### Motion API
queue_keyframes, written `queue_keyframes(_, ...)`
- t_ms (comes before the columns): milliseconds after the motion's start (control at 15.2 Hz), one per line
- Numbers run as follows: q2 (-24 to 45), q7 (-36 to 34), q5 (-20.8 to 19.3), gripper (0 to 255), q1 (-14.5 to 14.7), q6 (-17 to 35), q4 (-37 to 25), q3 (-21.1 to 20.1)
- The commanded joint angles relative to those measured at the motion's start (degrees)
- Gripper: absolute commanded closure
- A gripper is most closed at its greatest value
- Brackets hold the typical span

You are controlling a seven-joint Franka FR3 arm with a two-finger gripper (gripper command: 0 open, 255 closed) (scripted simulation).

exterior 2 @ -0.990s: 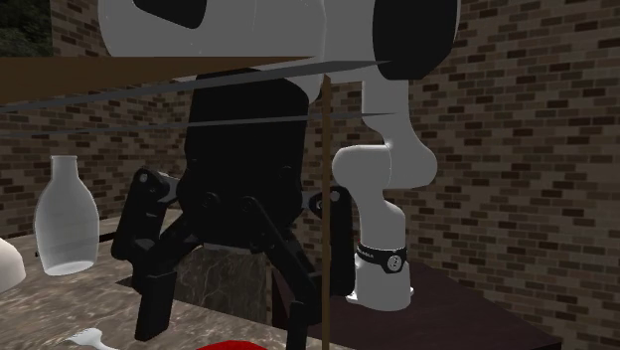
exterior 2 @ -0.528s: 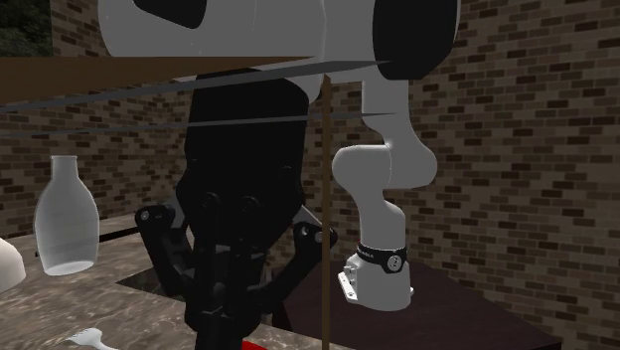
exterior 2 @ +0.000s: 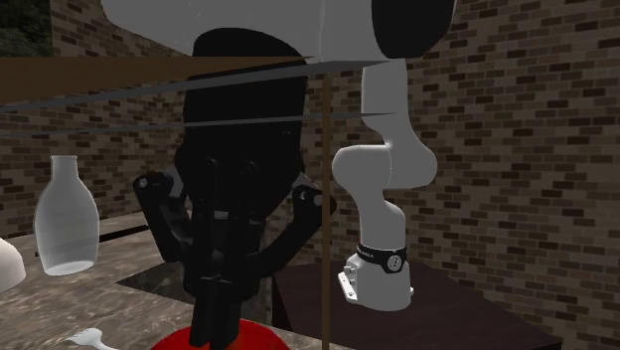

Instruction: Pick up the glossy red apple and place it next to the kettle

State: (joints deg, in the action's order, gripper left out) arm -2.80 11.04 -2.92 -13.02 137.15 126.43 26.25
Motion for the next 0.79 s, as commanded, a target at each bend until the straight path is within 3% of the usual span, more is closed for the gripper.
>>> queue_keyframes(0,-0.7,-0.4,-0.4,255,0.0,-1.6,-0.9,-0.1)
queue_keyframes(726,-3.9,-1.3,-1.8,255,0.1,-10.1,-6.5,-0.7)
